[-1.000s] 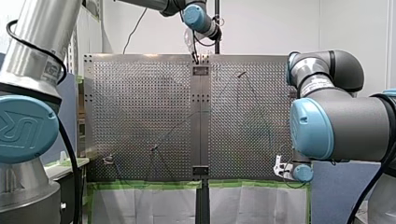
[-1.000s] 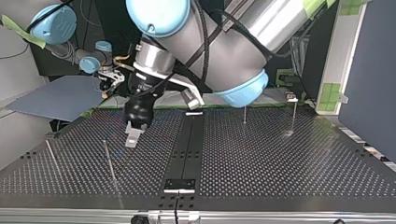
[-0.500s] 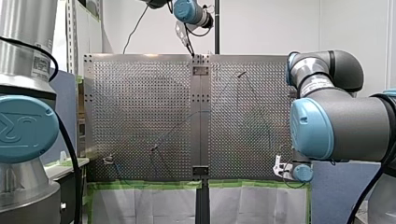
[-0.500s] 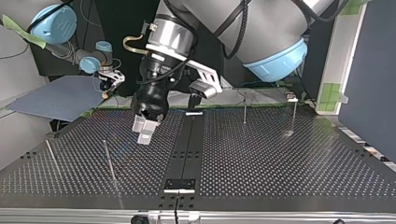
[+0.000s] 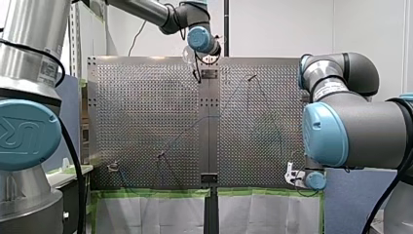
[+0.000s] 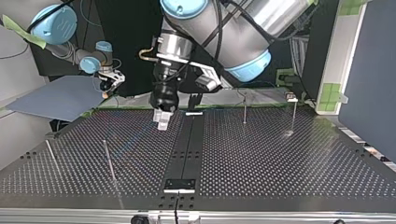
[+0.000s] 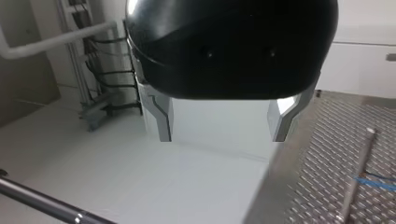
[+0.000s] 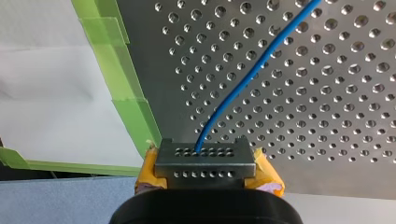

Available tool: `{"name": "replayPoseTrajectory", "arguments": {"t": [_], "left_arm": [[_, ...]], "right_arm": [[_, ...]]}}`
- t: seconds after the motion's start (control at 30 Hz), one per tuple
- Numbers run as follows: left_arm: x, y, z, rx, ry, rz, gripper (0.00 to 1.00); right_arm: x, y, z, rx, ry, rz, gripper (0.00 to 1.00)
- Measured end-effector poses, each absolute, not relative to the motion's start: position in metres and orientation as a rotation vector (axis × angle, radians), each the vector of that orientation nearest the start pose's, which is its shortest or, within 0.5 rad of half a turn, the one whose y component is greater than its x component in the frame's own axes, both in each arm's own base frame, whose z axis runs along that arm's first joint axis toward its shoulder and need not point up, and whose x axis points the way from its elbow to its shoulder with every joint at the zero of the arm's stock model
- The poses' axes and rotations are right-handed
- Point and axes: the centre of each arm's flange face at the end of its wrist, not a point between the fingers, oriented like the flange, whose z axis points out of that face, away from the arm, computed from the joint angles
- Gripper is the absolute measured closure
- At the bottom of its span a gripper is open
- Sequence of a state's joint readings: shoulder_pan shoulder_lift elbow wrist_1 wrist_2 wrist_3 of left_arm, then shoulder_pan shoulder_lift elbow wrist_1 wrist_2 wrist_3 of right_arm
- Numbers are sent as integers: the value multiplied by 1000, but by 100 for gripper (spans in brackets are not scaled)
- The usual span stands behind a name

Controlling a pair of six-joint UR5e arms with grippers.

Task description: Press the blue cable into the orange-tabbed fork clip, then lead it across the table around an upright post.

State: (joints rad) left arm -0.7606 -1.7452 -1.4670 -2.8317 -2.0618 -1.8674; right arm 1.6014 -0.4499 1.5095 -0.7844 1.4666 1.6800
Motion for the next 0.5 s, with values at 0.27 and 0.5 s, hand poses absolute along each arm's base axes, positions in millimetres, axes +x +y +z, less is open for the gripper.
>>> {"name": "replayPoseTrajectory", "arguments": {"t": [0.27, 0.5], "left_arm": [[357, -455, 442, -125, 1385, -556, 1], [356, -450, 414, -141, 1385, -568, 1]], "right_arm": [[164, -638, -118, 1451, -1450, 1240, 100], [165, -637, -118, 1453, -1449, 1241, 100]]}}
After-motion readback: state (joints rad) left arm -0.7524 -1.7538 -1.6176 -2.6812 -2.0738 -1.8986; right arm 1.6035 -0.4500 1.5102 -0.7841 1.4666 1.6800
